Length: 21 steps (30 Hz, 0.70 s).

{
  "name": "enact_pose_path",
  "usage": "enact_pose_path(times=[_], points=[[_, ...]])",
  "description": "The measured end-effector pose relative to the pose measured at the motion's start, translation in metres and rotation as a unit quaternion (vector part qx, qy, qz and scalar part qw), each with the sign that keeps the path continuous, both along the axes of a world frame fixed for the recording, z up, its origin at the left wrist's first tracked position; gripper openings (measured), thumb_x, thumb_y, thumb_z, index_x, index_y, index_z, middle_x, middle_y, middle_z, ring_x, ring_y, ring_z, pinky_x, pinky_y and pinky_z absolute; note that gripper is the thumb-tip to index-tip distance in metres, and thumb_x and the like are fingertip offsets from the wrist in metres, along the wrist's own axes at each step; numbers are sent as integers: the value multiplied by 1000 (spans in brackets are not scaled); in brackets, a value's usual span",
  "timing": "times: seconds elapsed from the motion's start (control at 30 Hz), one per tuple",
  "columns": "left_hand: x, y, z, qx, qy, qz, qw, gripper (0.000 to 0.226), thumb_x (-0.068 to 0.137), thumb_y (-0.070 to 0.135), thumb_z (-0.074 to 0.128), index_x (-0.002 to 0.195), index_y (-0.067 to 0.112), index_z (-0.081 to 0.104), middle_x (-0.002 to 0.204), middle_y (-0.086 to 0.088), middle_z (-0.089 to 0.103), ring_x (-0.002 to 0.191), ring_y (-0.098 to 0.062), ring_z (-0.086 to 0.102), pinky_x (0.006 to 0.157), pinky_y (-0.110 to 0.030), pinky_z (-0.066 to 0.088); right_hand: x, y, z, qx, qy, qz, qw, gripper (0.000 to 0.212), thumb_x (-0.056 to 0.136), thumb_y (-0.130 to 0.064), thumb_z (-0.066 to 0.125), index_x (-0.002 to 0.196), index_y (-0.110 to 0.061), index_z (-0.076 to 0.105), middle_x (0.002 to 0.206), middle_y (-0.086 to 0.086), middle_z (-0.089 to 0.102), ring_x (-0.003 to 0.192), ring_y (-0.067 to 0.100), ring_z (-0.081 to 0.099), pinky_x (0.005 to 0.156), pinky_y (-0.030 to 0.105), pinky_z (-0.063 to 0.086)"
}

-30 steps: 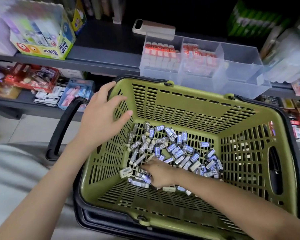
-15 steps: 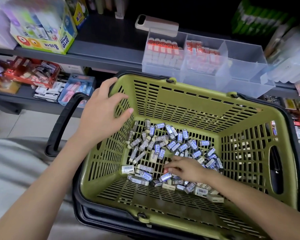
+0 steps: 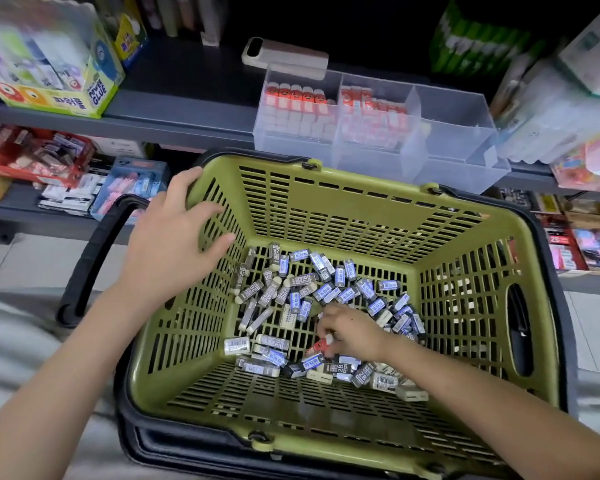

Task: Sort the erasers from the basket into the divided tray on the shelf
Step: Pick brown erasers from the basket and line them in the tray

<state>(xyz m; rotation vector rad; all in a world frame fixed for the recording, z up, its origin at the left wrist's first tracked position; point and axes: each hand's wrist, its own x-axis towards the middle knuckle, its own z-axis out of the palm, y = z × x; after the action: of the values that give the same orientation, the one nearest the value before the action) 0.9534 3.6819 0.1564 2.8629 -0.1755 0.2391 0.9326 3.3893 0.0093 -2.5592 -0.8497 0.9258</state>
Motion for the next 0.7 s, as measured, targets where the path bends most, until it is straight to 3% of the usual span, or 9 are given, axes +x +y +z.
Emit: enact_pose_path(times=[0.07,0.17,0.23,0.3,0.4,0.47,0.5,0.57,0.7], points=[[-3,0,-1,43,4,6,999,43,79,32,72,112,6,66,136,-18,43,105,-46,51,81,-53,46,1,-7,11,57,44,-125,990,19,84,-33,65,85,-14,65,84,-1,59,74,14,54,73,31,51],[-3,0,0,64,15,20,998,44,80,32,71,114,5,65,125,-18,49,99,-45,50,76,-52,46,14,-12,38,142,133,-275,942,10,88,-26,62,82,-19,65,67,-3,59,48,9,48,42,17,40],[-5,0,0,81,27,35,996,42,81,35,68,111,5,66,126,-19,48,101,-46,48,76,-53,46,25,-14,58,185,183,-324,909,5,89,-19,61,88,-16,66,70,2,61,51,9,53,46,17,43],[-9,-6,-1,128,31,58,990,45,84,44,60,106,5,67,132,-21,46,109,-50,45,84,-57,41,35,-15,77,236,232,-349,877,8,87,-12,61,92,-9,66,74,3,62,61,11,56,62,24,50],[-16,-37,-4,119,32,12,992,64,89,64,37,117,13,64,149,-21,33,137,-46,24,110,-59,12,41,-9,104,338,315,-361,810,8,81,-11,63,86,-12,69,76,2,63,68,12,55,67,24,49],[-19,-67,-8,-40,105,-63,992,70,87,73,22,134,28,48,153,-3,28,144,-28,17,117,-49,7,40,-1,117,395,341,-349,778,11,78,-17,63,82,-16,73,76,1,63,68,10,54,63,21,48],[-19,-82,-8,-171,172,-86,966,66,85,74,23,135,35,42,148,7,36,142,-20,26,117,-43,18,39,4,121,417,348,-343,766,12,79,-19,62,83,-16,73,76,1,62,68,10,54,63,22,47],[-19,-109,-10,-409,251,-96,872,52,83,63,37,126,35,44,128,13,55,122,-8,51,102,-28,43,37,9,123,443,362,-333,750,19,82,-20,60,91,-8,70,79,4,62,69,11,56,63,23,49],[-9,-128,-19,-581,248,-45,774,24,94,33,44,111,23,57,119,5,65,110,-8,61,95,-26,48,45,-9,117,444,385,-353,728,24,83,-17,61,102,-5,67,89,9,68,76,16,62,67,26,54]])
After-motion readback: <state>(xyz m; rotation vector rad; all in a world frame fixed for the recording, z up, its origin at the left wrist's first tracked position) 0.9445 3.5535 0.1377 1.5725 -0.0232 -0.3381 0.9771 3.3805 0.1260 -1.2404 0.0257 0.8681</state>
